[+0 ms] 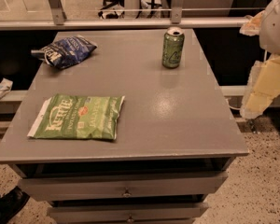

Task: Move green can near green jalapeno chip bag

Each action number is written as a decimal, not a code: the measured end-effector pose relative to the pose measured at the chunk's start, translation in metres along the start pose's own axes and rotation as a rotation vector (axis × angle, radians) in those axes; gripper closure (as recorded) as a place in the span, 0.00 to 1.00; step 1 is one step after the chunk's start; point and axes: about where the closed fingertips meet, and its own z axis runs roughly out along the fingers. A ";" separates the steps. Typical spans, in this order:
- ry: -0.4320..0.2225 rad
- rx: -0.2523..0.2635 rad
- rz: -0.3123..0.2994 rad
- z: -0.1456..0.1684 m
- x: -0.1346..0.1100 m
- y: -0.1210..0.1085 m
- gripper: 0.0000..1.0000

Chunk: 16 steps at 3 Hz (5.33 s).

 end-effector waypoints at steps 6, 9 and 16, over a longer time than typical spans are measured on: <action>-0.684 0.075 0.358 0.143 -0.061 -0.175 0.00; -0.860 0.070 0.426 0.212 -0.090 -0.222 0.15; -1.059 -0.307 0.293 0.149 -0.149 -0.018 1.00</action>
Offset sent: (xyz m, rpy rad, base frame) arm 0.0725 -0.0031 -0.0191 0.1512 -0.0924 -0.0391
